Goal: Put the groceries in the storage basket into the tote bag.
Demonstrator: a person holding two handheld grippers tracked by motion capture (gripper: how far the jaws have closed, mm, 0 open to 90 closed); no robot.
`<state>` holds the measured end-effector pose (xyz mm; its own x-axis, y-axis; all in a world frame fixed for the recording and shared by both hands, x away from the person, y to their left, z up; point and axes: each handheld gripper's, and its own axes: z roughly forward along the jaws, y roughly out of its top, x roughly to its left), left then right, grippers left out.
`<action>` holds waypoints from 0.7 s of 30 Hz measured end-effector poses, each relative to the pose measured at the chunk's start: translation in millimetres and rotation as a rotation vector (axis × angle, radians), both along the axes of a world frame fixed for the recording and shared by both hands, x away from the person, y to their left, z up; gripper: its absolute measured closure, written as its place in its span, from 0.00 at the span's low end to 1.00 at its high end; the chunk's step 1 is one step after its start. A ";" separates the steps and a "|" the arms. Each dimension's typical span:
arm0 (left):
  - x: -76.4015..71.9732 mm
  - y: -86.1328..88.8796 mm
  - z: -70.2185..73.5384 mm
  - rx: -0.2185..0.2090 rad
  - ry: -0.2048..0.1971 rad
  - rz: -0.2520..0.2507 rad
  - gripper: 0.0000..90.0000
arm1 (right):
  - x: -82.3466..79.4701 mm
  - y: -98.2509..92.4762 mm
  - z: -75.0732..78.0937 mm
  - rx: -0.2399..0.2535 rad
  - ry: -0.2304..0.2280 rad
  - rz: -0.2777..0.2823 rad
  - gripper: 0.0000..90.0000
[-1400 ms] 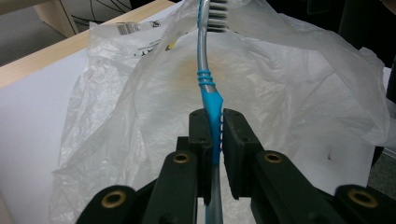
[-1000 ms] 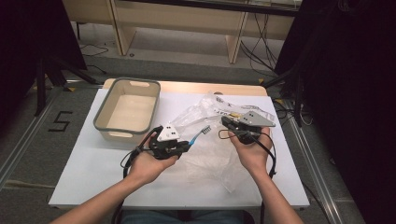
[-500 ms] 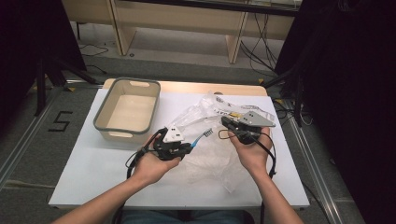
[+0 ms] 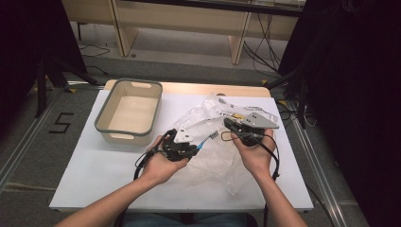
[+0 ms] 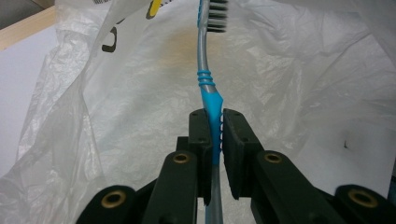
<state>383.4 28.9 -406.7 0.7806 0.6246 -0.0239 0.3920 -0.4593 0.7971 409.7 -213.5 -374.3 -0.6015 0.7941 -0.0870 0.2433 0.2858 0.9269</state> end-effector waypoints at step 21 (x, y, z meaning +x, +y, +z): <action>16.9 -26.4 -5.1 0.041 0.010 0.019 0.91 | -1.0 1.7 0.2 0.000 0.000 0.010 1.00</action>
